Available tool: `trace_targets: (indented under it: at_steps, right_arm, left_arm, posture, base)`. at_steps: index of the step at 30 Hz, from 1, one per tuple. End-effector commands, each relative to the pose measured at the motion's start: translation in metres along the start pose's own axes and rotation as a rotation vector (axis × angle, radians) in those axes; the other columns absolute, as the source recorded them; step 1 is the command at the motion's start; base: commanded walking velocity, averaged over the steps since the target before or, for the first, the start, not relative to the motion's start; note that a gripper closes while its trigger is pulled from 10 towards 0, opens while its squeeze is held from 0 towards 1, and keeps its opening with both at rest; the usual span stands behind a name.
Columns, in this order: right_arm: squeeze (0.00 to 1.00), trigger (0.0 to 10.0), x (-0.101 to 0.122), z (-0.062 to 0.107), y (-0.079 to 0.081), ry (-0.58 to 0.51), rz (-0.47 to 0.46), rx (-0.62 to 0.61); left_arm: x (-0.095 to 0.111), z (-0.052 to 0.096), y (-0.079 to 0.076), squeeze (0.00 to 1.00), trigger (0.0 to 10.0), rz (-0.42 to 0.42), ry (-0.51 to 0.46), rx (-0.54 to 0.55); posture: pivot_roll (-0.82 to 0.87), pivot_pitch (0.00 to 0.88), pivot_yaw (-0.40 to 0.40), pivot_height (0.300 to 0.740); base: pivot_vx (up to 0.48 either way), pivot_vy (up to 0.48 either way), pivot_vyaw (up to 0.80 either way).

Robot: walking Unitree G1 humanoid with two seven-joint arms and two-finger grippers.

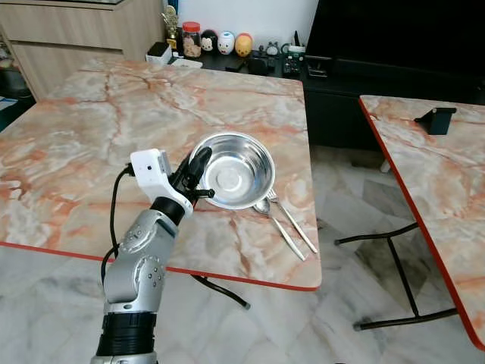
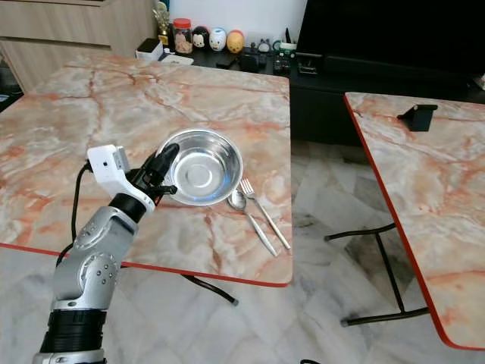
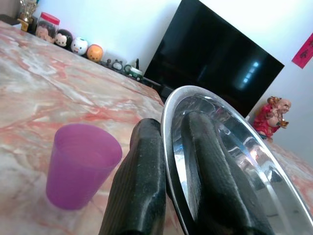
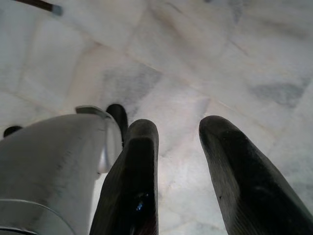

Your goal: Setting the table

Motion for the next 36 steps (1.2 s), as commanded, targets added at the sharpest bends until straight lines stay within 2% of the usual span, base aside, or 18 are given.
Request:
trace_targets:
  at_steps: [1, 4, 24, 29, 32, 36]
  right_arm:
    - [0.0, 10.0, -0.0043, 0.001, -0.0052, 0.019, -0.037, -0.023]
    - [0.0, 10.0, -0.004, 0.0009, -0.0049, 0.016, -0.026, -0.02]
    - [0.0, 10.0, -0.0022, 0.0007, -0.004, 0.003, -0.034, -0.014]
    - [0.0, 10.0, -0.0014, 0.0006, -0.0043, 0.002, -0.008, -0.018]
    - [0.0, 10.0, 0.0002, 0.0006, -0.0055, -0.008, 0.017, -0.031]
    - [0.0, 10.0, -0.0002, 0.0007, -0.006, -0.009, -0.011, -0.041]
  left_arm:
    - [0.0062, -0.0049, -0.0092, 0.0, 10.0, -0.001, -0.032, -0.031]
    - [0.0069, -0.0056, -0.0089, 0.0, 10.0, -0.004, -0.037, -0.027]
    - [0.0081, -0.0096, -0.0102, 0.0, 10.0, -0.007, -0.047, -0.02]
    - [0.0063, -0.0103, -0.0108, 0.0, 10.0, -0.013, -0.038, -0.023]
    - [0.0045, -0.0107, -0.0108, 0.0, 10.0, -0.025, -0.028, -0.022]
    - [0.0018, -0.0108, -0.0119, 0.0, 10.0, -0.034, -0.018, -0.029]
  posture:
    - [0.15, 0.0, -0.099, 0.728]
    - [0.15, 0.0, -0.098, 0.728]
    - [0.15, 0.0, -0.094, 0.728]
    - [0.14, 0.0, -0.092, 0.728]
    - [0.14, 0.0, -0.091, 0.728]
    - [0.14, 0.0, -0.089, 0.728]
  base:
    - [0.0, -0.33, -0.74]
    - [0.0, -0.333, -0.74]
    - [0.0, -0.32, 0.0]
    - [0.0, -0.43, 0.0]
    - [0.0, -0.428, 0.41]
    - [0.0, -0.428, 0.57]
Point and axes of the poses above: a point about 5 cm out from each wrist's last joint towards the gripper, its own z axis pointing back from the gripper into the wrist, its own x axis along the axis of the wrist's last joint, y = z × x, the point moved 2 cm from there along -z, pointing out of the wrist towards the gripper, and after that the axes turned 8 degrees about z, right-handed, at the moved point
